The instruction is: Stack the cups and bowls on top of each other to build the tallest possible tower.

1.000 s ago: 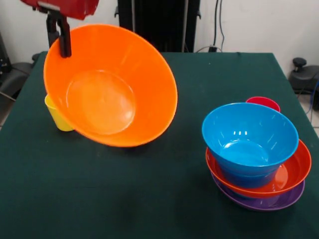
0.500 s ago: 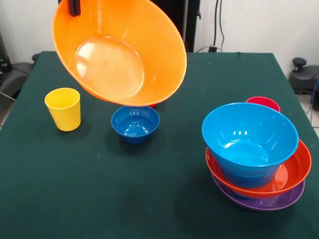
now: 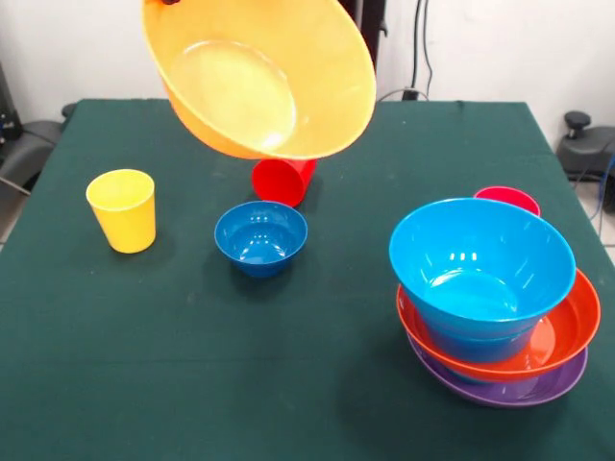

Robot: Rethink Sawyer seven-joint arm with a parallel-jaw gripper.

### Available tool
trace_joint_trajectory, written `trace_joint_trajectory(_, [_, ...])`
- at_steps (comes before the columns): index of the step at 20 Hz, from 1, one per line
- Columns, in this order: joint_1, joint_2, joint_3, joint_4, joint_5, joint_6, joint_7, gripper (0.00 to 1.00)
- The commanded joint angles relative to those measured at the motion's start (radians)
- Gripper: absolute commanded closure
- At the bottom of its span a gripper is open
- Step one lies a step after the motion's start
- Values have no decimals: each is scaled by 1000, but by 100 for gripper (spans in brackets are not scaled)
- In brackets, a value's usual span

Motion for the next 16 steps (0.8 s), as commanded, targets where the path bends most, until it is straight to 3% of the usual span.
trace_joint_trajectory(1, [34, 12, 79, 129, -20, -65, 39, 100])
trace_joint_trajectory(16, [98, 51, 52, 120, -9, -120, 140, 100])
